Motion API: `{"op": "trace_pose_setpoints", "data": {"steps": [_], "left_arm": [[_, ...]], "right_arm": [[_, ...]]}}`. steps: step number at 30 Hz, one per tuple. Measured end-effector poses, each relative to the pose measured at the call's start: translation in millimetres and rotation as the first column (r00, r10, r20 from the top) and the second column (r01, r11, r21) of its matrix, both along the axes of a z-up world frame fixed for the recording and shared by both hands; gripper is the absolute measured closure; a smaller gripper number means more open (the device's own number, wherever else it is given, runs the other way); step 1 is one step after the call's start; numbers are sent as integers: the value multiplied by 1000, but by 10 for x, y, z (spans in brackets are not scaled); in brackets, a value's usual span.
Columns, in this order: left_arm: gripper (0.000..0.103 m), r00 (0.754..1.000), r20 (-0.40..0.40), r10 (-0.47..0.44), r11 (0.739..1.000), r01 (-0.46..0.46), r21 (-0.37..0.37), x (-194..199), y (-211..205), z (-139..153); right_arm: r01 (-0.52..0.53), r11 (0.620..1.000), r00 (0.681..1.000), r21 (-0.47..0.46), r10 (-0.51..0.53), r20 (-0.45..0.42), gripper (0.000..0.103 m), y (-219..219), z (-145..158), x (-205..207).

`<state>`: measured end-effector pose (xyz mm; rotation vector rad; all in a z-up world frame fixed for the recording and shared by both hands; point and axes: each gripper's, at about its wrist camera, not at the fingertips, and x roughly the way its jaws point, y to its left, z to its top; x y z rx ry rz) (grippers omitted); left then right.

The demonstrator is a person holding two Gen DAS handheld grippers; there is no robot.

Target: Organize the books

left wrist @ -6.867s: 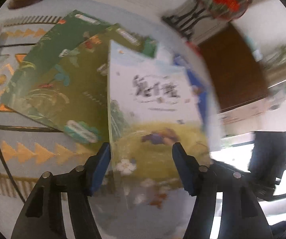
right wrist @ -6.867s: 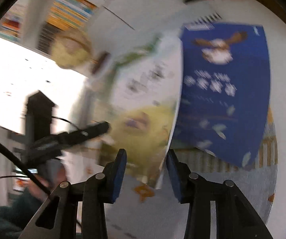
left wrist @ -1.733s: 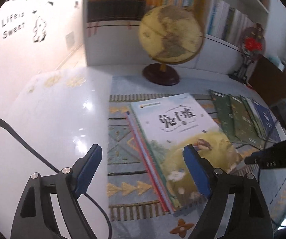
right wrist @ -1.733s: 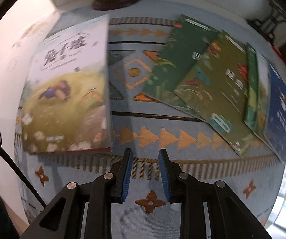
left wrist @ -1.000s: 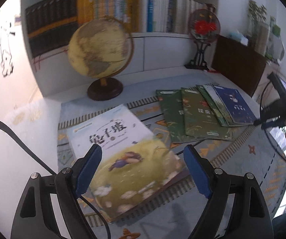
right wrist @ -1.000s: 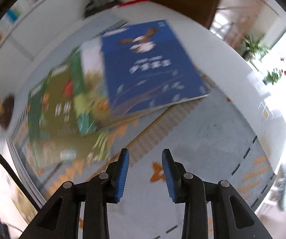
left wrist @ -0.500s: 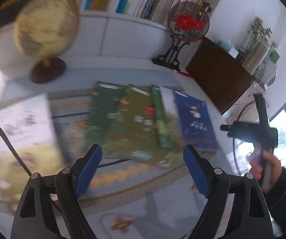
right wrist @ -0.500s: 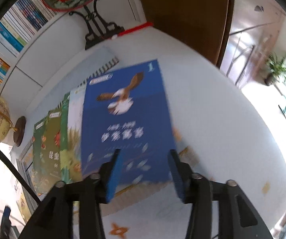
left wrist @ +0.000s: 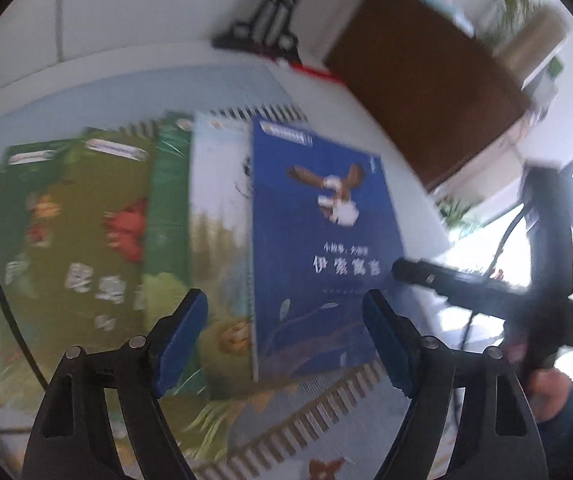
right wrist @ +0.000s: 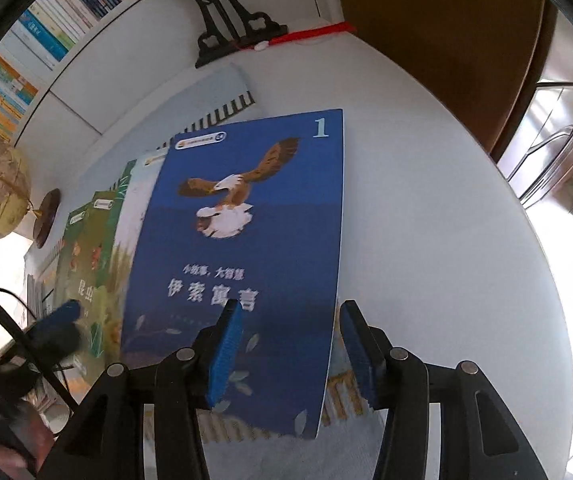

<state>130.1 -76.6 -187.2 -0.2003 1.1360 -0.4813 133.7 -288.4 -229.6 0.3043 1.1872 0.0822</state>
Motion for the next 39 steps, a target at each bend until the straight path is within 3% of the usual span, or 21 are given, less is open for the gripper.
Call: {"op": "trace_pose_setpoints", "data": {"steps": [4, 9, 14, 17, 20, 21, 23, 25, 29, 33, 36, 39], "left_arm": [[26, 1000, -2, -26, 999, 26, 20, -26, -132, -80], [25, 998, -34, -51, 998, 49, -40, -51, -165, -78], [25, 998, -53, -39, 997, 35, -75, -233, -99, -73], [26, 998, -64, -16, 987, 6, -158, -400, 59, -22], [30, 997, -62, 40, 992, -47, -116, -537, 214, -3], [30, 997, -55, 61, 993, -67, -99, -576, 288, -6], [30, 992, -53, 110, 989, -115, -96, -651, 484, 2], [30, 987, -45, 157, 984, -160, -79, -659, 647, 36], [30, 974, -13, 225, 971, -225, -81, -457, 940, 127], [32, 977, -50, 209, 977, -211, -44, -145, 949, 0], [47, 982, -110, 153, 984, -162, -76, -48, 865, -107], [53, 984, -88, 155, 985, -161, -56, -149, 829, -103]], "right_arm": [[-35, 999, 999, 14, 36, -15, 54, 10, -76, 97], [-90, 996, 996, -26, 90, -13, 51, 85, -90, 118], [-169, 967, 983, -193, 179, 35, 50, 318, 49, 41], [-224, 945, 968, -239, 244, 56, 48, 502, 122, -4], [-321, 944, 944, -80, 326, 51, 49, 713, 95, -24], [-341, 938, 938, -63, 344, 50, 49, 764, 78, -28], [-366, 922, 927, -126, 373, 34, 49, 926, 30, -17], [-355, 923, 932, -148, 362, 23, 49, 929, 0, -15], [-242, 970, 970, -31, 243, 2, 49, 608, -57, 65], [-179, 982, 984, 54, 178, 9, 49, 445, -53, 164], [-190, 981, 982, 37, 189, 26, 49, 502, -25, 267], [-233, 971, 972, 57, 231, 40, 46, 665, -30, 344]]}}
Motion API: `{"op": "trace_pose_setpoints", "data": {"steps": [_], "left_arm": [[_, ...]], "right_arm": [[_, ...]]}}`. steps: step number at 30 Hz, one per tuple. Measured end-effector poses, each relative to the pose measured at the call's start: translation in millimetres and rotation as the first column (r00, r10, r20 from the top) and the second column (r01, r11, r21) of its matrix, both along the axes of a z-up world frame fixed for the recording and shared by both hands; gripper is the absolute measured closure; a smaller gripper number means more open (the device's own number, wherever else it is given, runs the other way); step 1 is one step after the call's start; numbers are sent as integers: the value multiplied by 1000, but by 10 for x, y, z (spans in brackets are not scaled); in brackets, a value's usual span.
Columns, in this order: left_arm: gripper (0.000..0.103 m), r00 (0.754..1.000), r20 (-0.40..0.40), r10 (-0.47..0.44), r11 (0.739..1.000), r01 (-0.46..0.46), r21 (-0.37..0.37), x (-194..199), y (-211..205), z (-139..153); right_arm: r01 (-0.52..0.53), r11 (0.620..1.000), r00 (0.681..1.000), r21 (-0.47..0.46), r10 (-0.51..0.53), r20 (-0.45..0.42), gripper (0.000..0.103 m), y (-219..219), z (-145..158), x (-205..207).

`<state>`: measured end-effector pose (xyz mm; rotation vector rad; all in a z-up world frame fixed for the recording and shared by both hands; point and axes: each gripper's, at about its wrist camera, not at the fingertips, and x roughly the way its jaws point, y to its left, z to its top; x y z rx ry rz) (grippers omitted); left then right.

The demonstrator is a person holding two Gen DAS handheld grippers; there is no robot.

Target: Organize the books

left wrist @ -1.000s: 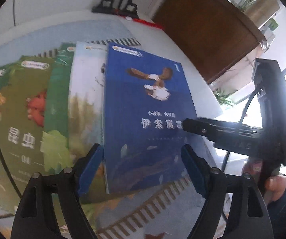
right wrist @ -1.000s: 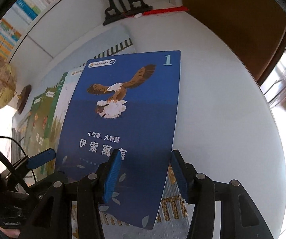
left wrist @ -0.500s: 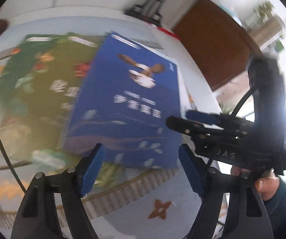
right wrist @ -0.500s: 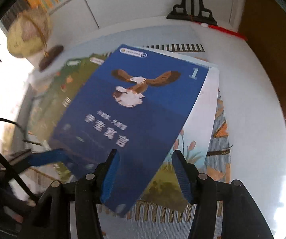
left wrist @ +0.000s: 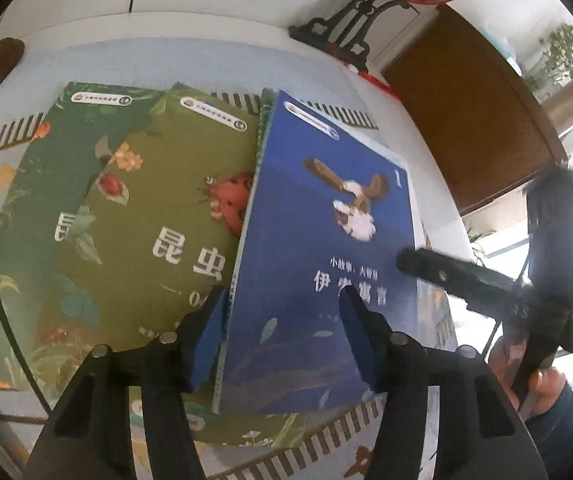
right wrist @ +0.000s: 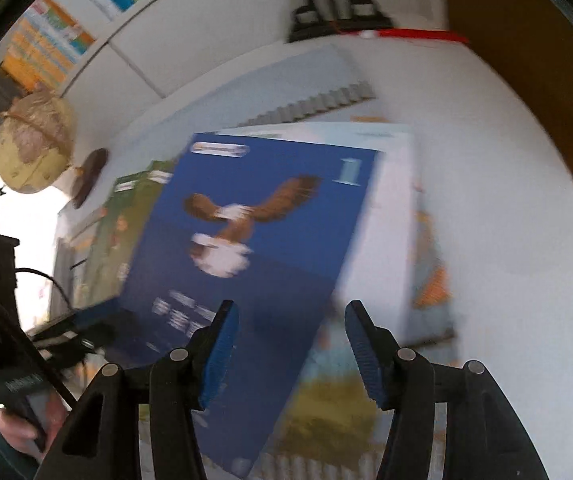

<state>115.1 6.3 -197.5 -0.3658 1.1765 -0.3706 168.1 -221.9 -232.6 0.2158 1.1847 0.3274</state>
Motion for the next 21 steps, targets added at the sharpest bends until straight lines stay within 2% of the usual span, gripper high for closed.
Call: {"op": "trace_pose_setpoints", "data": {"steps": [2, 5, 7, 9, 12, 15, 17, 18, 19, 21], "left_arm": [[53, 1000, -3, 18, 1000, -19, -5, -93, 11, 4], [53, 998, -12, 56, 997, -56, -44, -329, 149, 6], [54, 997, -36, 69, 994, -72, -81, -526, 249, -45], [53, 996, -43, 77, 993, -80, -83, -639, 281, -52], [53, 996, -50, 79, 993, -83, -82, -665, 253, -78], [53, 995, -43, 84, 993, -88, -84, -669, 241, -89], [53, 996, -37, 80, 994, -82, -76, -636, 199, -98], [53, 997, -31, 73, 995, -75, -68, -628, 174, -98], [53, 998, -21, 67, 996, -68, -50, -631, 143, -93], [53, 998, -13, 59, 998, -59, -32, -586, 68, -97]], "right_arm": [[-5, 998, 999, -60, 7, 32, 45, 114, 7, 31], [-54, 997, 997, -57, 57, 49, 45, 245, -9, 15], [-113, 993, 993, -26, 114, 42, 45, 271, -13, -71], [-144, 989, 990, 29, 144, 7, 45, 219, -23, -241], [-126, 991, 991, 46, 128, -44, 45, 59, -44, -602], [-93, 989, 991, 114, 103, -90, 46, -164, -106, -949], [-83, 988, 990, 130, 97, -104, 47, -206, -194, -1045], [-77, 987, 994, 139, 87, -63, 51, -236, -163, -1089], [-85, 983, 994, 161, 96, -62, 59, -227, -175, -1082], [-93, 979, 993, 179, 103, -49, 67, -197, -190, -1067]]}}
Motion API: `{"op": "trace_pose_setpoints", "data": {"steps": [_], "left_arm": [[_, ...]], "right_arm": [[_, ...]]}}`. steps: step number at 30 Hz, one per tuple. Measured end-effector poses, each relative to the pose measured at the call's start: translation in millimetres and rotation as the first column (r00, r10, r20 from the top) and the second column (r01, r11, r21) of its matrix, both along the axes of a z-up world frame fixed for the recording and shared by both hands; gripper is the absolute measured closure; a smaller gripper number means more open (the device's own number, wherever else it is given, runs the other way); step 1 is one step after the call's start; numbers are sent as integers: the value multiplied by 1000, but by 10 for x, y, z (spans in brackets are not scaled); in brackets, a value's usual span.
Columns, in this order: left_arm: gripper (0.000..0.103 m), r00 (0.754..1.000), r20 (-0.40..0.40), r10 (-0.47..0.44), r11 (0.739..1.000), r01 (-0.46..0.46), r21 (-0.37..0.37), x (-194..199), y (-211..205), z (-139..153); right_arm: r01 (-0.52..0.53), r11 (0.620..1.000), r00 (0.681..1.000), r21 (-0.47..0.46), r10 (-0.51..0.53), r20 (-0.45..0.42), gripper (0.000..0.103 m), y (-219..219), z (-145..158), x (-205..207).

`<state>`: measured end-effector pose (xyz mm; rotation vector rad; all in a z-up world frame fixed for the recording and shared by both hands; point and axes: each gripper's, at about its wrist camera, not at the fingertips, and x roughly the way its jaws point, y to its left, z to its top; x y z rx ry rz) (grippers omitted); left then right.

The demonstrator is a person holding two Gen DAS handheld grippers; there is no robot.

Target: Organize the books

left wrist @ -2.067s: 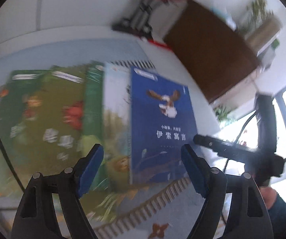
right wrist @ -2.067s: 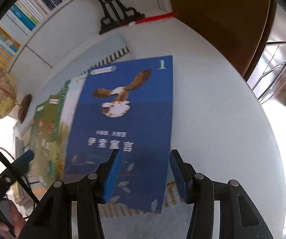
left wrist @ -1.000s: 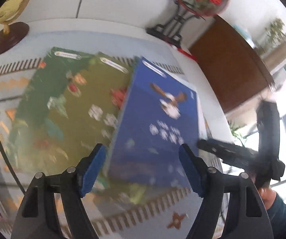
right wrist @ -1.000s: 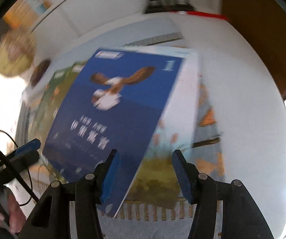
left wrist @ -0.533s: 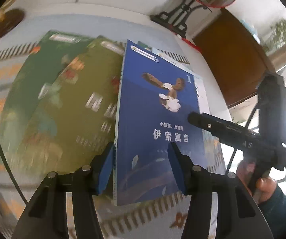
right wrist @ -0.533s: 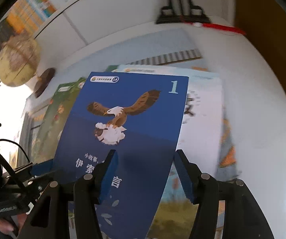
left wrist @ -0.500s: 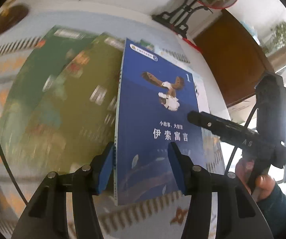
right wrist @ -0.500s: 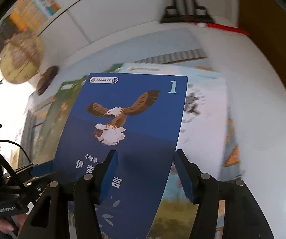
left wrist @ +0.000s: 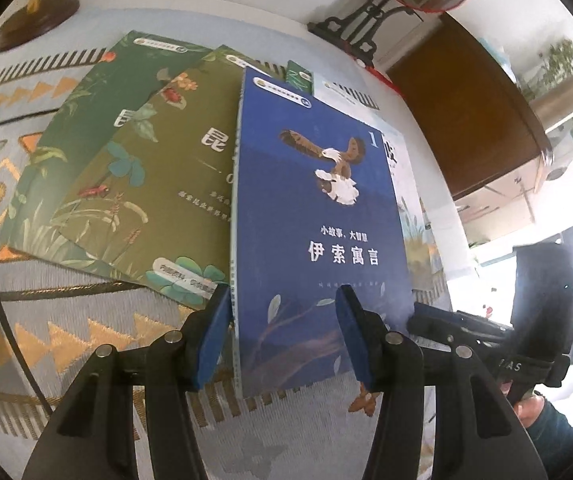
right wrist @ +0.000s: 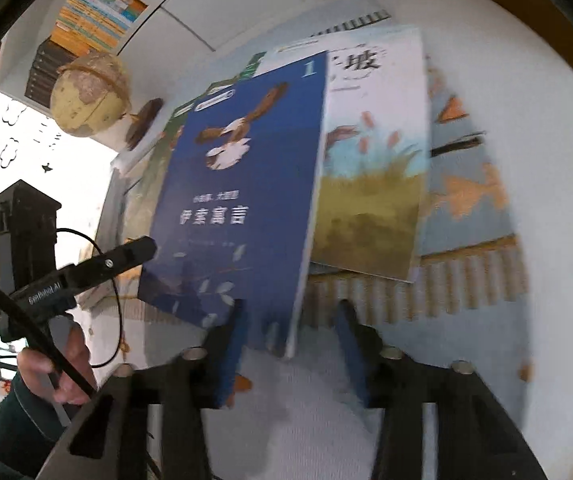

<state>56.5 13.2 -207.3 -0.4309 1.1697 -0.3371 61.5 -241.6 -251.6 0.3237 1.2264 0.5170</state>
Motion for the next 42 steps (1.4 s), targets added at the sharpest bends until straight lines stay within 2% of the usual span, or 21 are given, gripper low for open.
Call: {"op": "trace_pose_setpoints", "data": {"steps": [1, 4, 6, 7, 8, 10, 12, 15, 17, 20, 23, 24, 25, 30, 32, 34, 37, 38, 39, 41, 42], "left_arm": [[53, 1000, 3, -1, 1000, 1, 7, 0, -26, 2], [53, 1000, 12, 23, 999, -23, -25, -41, 34, 63], [53, 1000, 14, 26, 986, -23, -167, -83, 150, 126], [53, 999, -7, 33, 967, -33, -254, -90, 206, 131], [53, 999, -16, 32, 958, -35, -285, -85, 218, 120], [53, 999, -46, 28, 945, -42, -326, -49, 206, 20], [53, 996, -86, 10, 933, -40, -358, -3, 120, -112], [53, 998, -65, -11, 970, -5, -244, 23, -62, -113], [53, 998, -67, -2, 970, -14, -242, 47, -46, -112], [53, 997, -74, 31, 945, -54, -322, 78, 54, -74], [53, 997, -66, 37, 899, -62, -434, 84, 89, 14], [53, 997, -61, 36, 895, -59, -442, 97, 77, 51], [53, 998, -52, 32, 897, -51, -439, 111, 55, 87], [53, 998, -56, 39, 890, -60, -451, 159, 43, 117], [53, 996, -66, 52, 882, -77, -464, 165, 74, 94], [53, 996, -68, 57, 884, -82, -460, 174, 91, 78], [53, 994, -89, 71, 858, -106, -503, 184, 136, 44], [53, 993, -88, 73, 849, -108, -517, 186, 143, 52], [53, 993, -87, 74, 846, -109, -522, 196, 130, 65], [53, 995, -81, 64, 843, -97, -529, 205, 107, 84], [53, 995, -79, 56, 842, -89, -532, 211, 88, 91]], "right_arm": [[-8, 1000, 1000, 1, 8, 18, 73, 46, -6, 2], [-13, 1000, 1000, 8, 13, 26, 72, 154, 9, 30], [12, 984, 1000, 179, -12, -3, 72, -26, 90, 5], [25, 961, 1000, 274, -20, -23, 73, -95, 125, 7], [37, 931, 999, 362, -22, -45, 73, -167, 151, 18], [36, 885, 998, 464, -10, -58, 73, -232, 156, 75], [34, 895, 997, 446, 1, -78, 73, -181, 42, 155], [28, 941, 992, 337, 14, -124, 74, 17, -249, 271], [28, 947, 994, 319, 8, -109, 74, 43, -295, 297], [57, 922, 992, 383, -10, -124, 74, -27, -273, 335], [80, 933, 992, 352, -38, -123, 69, -61, -213, 360], [89, 926, 988, 368, -34, -152, 59, -66, -243, 370], [108, 908, 982, 406, -34, -187, 56, -76, -298, 398], [184, 811, 961, 556, -30, -275, 54, -116, -436, 513], [225, 772, 951, 594, -41, -308, 57, -132, -507, 542], [240, 758, 944, 606, -38, -327, 74, -154, -537, 509], [262, 711, 933, 652, -14, -360, 76, -205, -560, 452], [258, 709, 930, 656, 2, -368, 76, -201, -552, 417], [239, 731, 929, 639, 19, -370, 73, -171, -537, 380], [225, 763, 919, 606, 41, -392, 56, -88, -548, 346], [229, 753, 916, 617, 47, -398, 51, -72, -558, 338]]}}
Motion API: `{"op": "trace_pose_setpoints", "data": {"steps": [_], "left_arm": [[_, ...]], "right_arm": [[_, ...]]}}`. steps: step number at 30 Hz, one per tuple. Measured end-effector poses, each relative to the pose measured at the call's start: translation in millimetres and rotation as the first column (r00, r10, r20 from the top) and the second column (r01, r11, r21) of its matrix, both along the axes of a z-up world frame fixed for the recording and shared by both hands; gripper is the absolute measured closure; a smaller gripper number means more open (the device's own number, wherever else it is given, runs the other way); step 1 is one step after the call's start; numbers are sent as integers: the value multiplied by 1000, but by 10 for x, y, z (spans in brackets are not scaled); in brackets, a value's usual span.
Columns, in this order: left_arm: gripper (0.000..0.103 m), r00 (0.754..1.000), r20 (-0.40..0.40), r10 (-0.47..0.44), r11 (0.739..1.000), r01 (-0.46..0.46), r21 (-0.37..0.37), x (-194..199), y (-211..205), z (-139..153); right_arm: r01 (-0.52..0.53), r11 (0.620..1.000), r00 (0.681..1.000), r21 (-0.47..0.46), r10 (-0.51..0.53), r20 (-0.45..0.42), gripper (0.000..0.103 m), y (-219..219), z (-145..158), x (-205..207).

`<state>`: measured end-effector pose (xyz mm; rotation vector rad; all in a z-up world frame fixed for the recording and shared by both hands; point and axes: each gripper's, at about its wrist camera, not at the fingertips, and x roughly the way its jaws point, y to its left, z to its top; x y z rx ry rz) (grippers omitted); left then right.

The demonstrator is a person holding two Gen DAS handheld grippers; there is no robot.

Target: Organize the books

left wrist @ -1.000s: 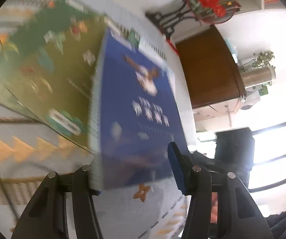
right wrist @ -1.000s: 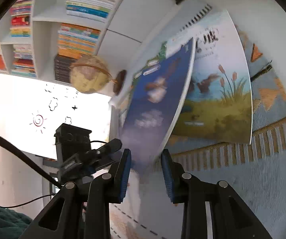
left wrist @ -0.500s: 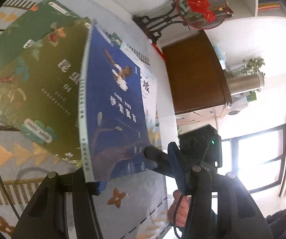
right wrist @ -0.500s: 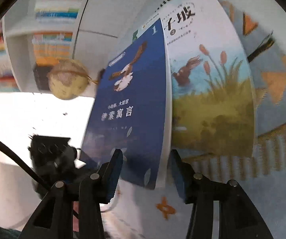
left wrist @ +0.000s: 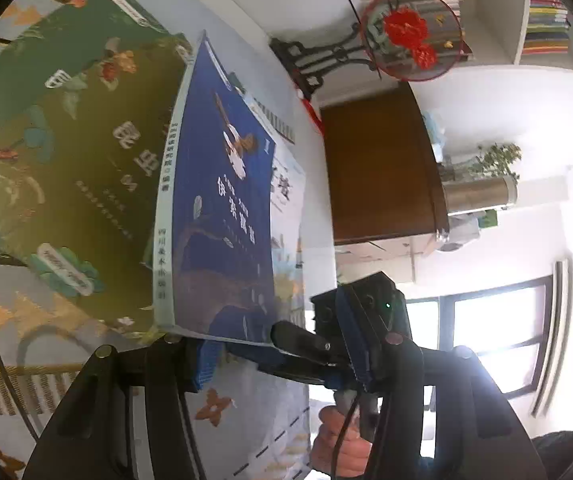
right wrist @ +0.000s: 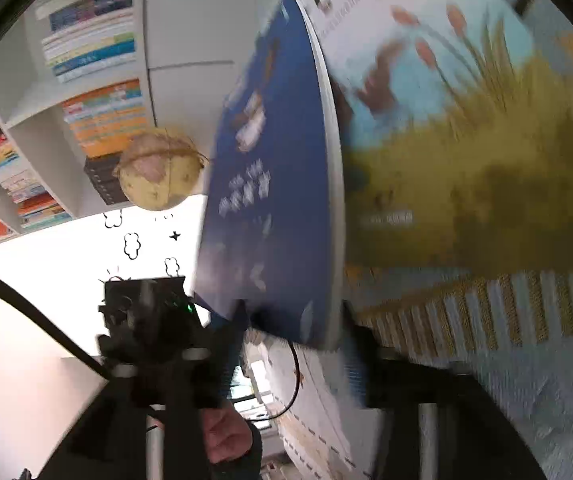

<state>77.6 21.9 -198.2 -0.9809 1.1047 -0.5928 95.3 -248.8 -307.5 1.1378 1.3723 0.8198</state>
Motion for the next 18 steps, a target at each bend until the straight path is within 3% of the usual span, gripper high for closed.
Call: {"op": "trace_pose_setpoints", "data": {"steps": [5, 7, 10, 13, 18], "left_arm": [[53, 1000, 3, -24, 1000, 24, 3, -1, -77, 12], [53, 1000, 1, -22, 999, 22, 40, 3, -79, 5], [53, 999, -28, -15, 995, 18, 96, -19, -35, -61], [53, 999, -37, 17, 985, -10, 171, -67, 43, -131], [53, 1000, -22, 21, 982, -17, 188, -87, 45, -125]], "right_arm": [[113, 991, 994, 74, -112, -9, 52, -10, 2, 167], [133, 990, 991, 48, -133, -17, 81, 5, -6, 237], [156, 987, 988, 31, -156, 11, 95, 5, 89, 242], [137, 991, 989, -6, -137, 62, 97, -10, 280, 172], [92, 992, 989, -87, -81, 124, 96, -60, 532, 10]]}}
